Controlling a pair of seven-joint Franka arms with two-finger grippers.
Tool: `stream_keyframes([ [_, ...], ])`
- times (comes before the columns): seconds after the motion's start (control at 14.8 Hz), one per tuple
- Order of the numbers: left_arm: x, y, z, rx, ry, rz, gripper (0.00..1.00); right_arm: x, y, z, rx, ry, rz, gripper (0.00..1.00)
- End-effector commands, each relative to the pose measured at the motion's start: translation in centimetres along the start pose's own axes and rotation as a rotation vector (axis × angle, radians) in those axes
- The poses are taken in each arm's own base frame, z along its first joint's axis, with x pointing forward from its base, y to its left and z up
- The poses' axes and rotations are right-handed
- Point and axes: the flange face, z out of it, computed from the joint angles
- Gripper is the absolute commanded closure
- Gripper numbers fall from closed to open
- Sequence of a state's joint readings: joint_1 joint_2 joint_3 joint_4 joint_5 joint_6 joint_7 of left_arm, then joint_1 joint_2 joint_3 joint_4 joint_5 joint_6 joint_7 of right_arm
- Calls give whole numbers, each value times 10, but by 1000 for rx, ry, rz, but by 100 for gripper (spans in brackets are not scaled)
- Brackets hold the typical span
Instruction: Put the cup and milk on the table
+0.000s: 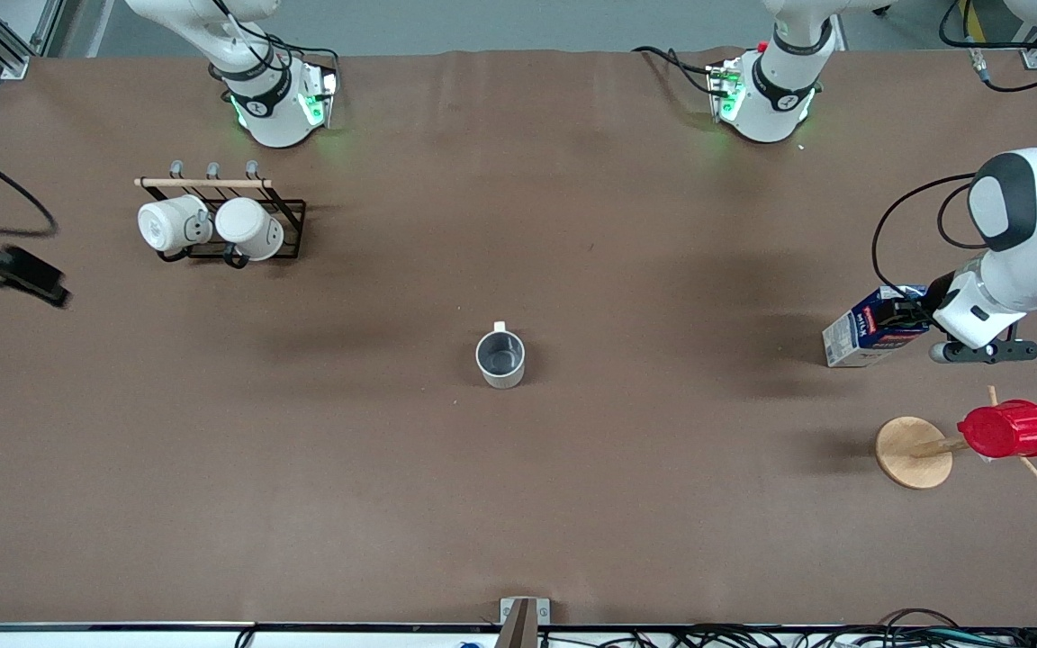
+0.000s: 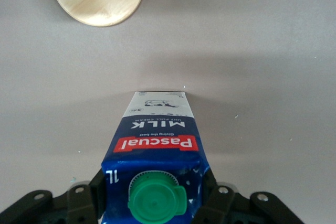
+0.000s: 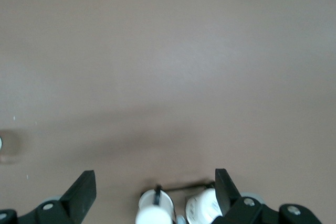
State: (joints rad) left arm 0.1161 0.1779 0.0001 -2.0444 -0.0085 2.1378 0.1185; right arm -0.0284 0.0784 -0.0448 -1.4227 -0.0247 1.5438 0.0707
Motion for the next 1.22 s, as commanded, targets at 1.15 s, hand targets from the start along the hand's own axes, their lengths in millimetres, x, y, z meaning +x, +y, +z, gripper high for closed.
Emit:
stream_keyframes([
  [1.15, -8, 201, -37, -21, 71, 109, 32, -21, -29, -6, 23, -18, -3, 0],
])
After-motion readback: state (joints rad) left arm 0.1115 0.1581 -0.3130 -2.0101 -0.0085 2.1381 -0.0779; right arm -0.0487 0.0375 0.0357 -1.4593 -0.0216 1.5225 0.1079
